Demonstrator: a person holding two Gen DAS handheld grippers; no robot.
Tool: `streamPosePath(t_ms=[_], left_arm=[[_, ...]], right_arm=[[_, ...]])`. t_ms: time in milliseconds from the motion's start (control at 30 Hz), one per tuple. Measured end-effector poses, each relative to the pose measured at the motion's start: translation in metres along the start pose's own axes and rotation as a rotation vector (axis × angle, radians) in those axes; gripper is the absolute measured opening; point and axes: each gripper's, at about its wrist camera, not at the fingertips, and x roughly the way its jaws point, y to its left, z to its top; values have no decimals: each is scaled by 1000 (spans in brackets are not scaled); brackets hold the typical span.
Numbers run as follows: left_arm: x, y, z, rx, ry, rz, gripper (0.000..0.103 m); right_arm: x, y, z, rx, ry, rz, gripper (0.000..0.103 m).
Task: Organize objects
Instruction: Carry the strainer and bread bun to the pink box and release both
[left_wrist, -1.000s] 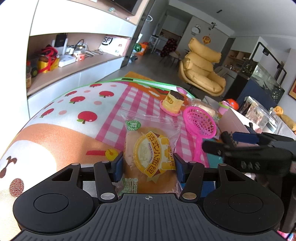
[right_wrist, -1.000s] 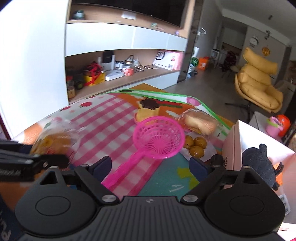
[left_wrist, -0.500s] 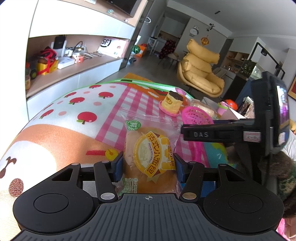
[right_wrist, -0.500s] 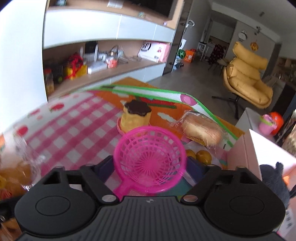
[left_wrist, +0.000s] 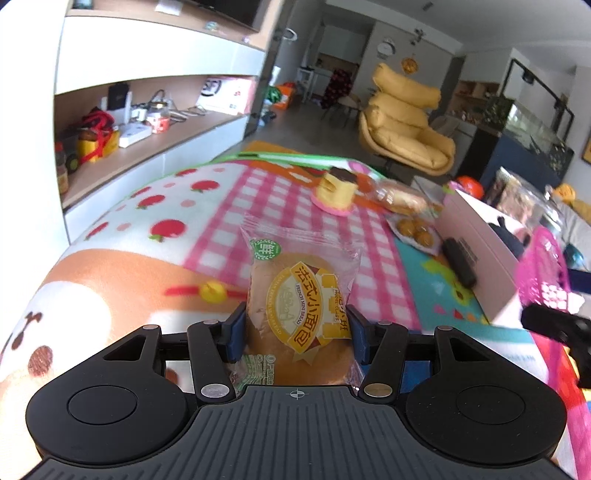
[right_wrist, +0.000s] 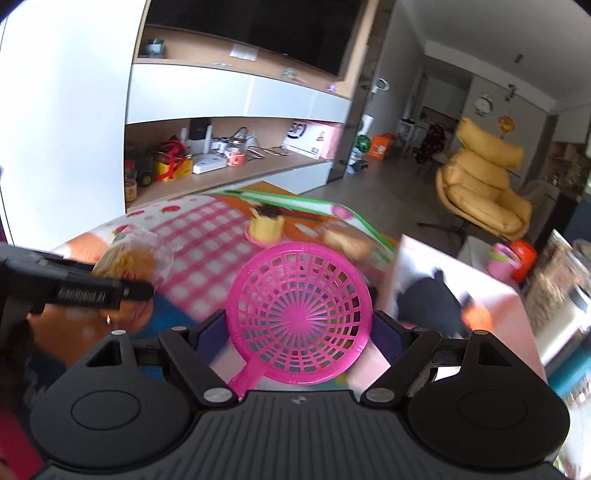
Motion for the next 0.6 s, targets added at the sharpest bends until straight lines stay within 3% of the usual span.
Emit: streamPosePath(t_ms=[100, 300, 600], left_arm=[[-7, -17, -2, 15, 24, -66, 58], [-34, -70, 4, 112, -14, -159, 58], [-65, -157, 75, 214, -177, -235, 58]], right_arm=[[-25, -15, -18, 39, 6, -49, 83], [-63, -56, -46, 176, -10, -164, 83], [-89, -92, -81, 288, -127, -192, 83]])
